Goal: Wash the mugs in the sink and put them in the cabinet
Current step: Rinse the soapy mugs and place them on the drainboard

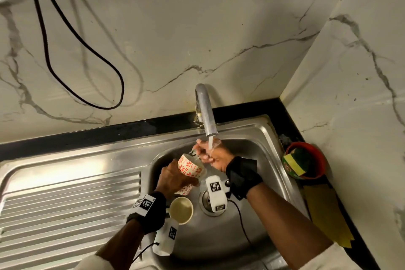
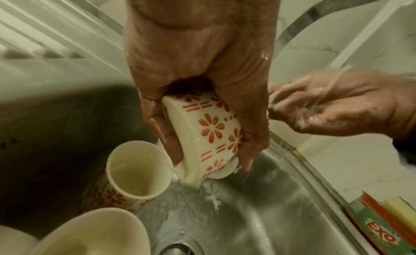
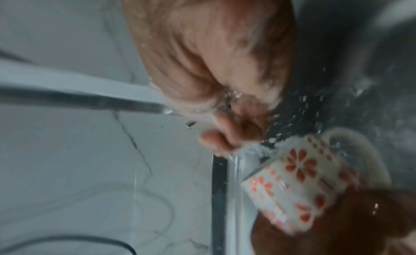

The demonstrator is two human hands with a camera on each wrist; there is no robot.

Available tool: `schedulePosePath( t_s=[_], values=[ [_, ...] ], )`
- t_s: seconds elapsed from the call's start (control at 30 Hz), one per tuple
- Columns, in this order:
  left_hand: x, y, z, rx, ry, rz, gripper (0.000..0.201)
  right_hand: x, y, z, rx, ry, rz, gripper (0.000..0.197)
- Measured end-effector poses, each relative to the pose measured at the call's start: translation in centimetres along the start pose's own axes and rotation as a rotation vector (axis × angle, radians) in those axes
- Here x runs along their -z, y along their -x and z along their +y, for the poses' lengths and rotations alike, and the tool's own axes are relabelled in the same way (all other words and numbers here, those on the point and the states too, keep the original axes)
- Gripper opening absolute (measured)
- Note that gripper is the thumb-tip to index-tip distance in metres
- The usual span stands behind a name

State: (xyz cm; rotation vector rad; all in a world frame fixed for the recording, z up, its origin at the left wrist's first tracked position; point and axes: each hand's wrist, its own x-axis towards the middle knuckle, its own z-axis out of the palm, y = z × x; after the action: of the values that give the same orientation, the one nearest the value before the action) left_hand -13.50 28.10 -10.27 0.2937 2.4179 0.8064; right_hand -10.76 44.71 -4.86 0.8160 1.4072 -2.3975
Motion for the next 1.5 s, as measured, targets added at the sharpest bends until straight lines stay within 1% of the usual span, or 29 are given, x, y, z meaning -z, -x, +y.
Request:
schedulePosePath(
  t_s=[0.03, 0.07, 0.1, 0.13, 0.17, 0.2, 0.3, 0.37, 0.4, 0.47, 0.5, 0.57, 0.6, 0.67, 0.7, 0.8, 0.87, 0.93, 1.0, 1.07, 1.13, 1.2, 1.23, 1.27, 1.3, 1.33, 1.37, 1.43, 1.5],
  values=[
    [0.1, 0.0, -0.2, -0.011, 0.017, -0.004, 0.078, 0.1, -0.1, 0.1, -0.049, -0.167, -0.011, 0.024],
    [0.1, -0.1, -0.3, -0.018, 0.021, -0.011, 0.078, 0.0, -0.1, 0.1, -0.081, -0.226, 0.016, 0.019],
    [0.1, -0.1, -0.3, -0.030, 0.008, -0.018, 0.078, -0.2, 0.0, 0.3, -0.083, -0.159, 0.058, 0.019],
    [0.0, -0.2, 0.0, -0.046, -0.007, -0.027, 0.079, -0.4, 0.1, 0.6, -0.065, -0.047, 0.087, 0.025],
    [-0.1, -0.3, 0.2, -0.064, -0.016, -0.042, 0.081, -0.5, 0.2, 0.7, -0.032, 0.087, 0.119, 0.032],
    [-0.2, -0.3, 0.6, -0.090, -0.009, -0.062, 0.082, -0.6, 0.3, 0.8, 0.015, 0.183, 0.157, 0.034],
    [-0.6, -0.5, 1.6, -0.143, 0.047, -0.149, 0.083, -0.1, 0.6, 1.0, 0.259, 0.419, 0.234, 0.028],
    [-1.0, -0.8, 1.9, -0.153, 0.047, -0.186, 0.082, -0.3, 0.8, 1.0, 0.353, 0.534, 0.222, 0.034],
    [-1.2, -0.9, 2.1, -0.158, 0.036, -0.196, 0.082, -0.4, 0.8, 0.9, 0.392, 0.711, 0.203, 0.038],
    [-1.4, -0.8, 2.3, -0.172, 0.019, -0.202, 0.081, -1.0, 0.7, 0.4, 0.515, 1.325, 0.157, 0.044],
    [-1.5, -0.9, 2.0, -0.164, 0.030, -0.211, 0.081, -1.2, 0.6, -0.1, 0.590, 1.469, 0.139, 0.045],
    [-1.4, -0.8, 1.6, -0.148, 0.090, -0.203, 0.083, -1.0, 0.7, -0.8, 0.644, 1.482, 0.131, 0.045],
    [-1.2, -0.6, 1.5, -0.142, 0.129, -0.184, 0.082, -0.5, 0.6, -0.8, 0.646, 1.452, 0.182, 0.044],
    [-0.6, -0.1, 1.6, -0.138, 0.248, -0.162, 0.079, 1.3, 1.1, -0.8, 0.581, 1.382, 0.267, 0.039],
    [-0.5, 0.0, 1.6, -0.147, 0.300, -0.166, 0.077, 2.2, 1.4, -0.8, 0.526, 1.354, 0.249, 0.039],
    [-0.2, 0.5, 2.3, -0.219, 0.451, -0.259, 0.070, 4.9, 2.4, -0.3, 0.301, 1.179, 0.002, 0.046],
    [-0.2, 0.6, 2.8, -0.243, 0.557, -0.328, 0.074, 6.0, 3.4, 0.1, 0.172, 0.950, -0.089, 0.064],
    [0.2, 0.8, 3.1, -0.233, 0.633, -0.367, 0.071, 6.7, 4.0, 0.6, 0.197, 0.784, -0.151, 0.083],
    [0.7, 0.8, 3.2, -0.214, 0.682, -0.416, 0.064, 7.2, 4.4, 1.2, 0.265, 0.725, -0.232, 0.089],
    [0.8, 0.7, 2.7, -0.180, 0.645, -0.472, 0.060, 7.4, 4.7, 1.4, 0.346, 0.758, -0.240, 0.084],
    [0.5, 0.8, 1.8, -0.107, 0.644, -0.497, 0.059, 7.3, 4.9, 1.5, 0.451, 0.932, -0.185, 0.076],
    [0.3, 0.8, 0.9, 0.005, 0.707, -0.503, 0.071, 6.6, 4.8, 1.8, 0.502, 1.189, -0.170, 0.058],
    [0.1, 1.0, 0.7, 0.026, 0.709, -0.507, 0.070, 6.4, 4.7, 2.1, 0.487, 1.293, -0.183, 0.045],
    [-0.2, 1.2, 0.7, 0.021, 0.686, -0.508, 0.062, 6.3, 4.7, 2.2, 0.453, 1.361, -0.205, 0.035],
    [-0.4, 1.2, 0.9, -0.010, 0.647, -0.522, 0.057, 6.4, 4.7, 2.4, 0.406, 1.391, -0.216, 0.031],
    [-0.3, 1.4, 1.3, -0.046, 0.620, -0.544, 0.059, 6.7, 4.6, 2.5, 0.360, 1.387, -0.214, 0.030],
    [0.0, 1.4, 1.8, -0.087, 0.598, -0.552, 0.065, 6.8, 4.6, 2.4, 0.333, 1.357, -0.176, 0.028],
    [0.6, 1.2, 2.3, -0.172, 0.642, -0.516, 0.072, 6.4, 4.3, 2.1, 0.345, 1.323, -0.029, 0.019],
    [0.9, 0.6, 2.1, -0.180, 0.791, -0.427, 0.065, 5.3, 4.2, 2.7, 0.368, 1.370, 0.105, 0.017]
  ],
)
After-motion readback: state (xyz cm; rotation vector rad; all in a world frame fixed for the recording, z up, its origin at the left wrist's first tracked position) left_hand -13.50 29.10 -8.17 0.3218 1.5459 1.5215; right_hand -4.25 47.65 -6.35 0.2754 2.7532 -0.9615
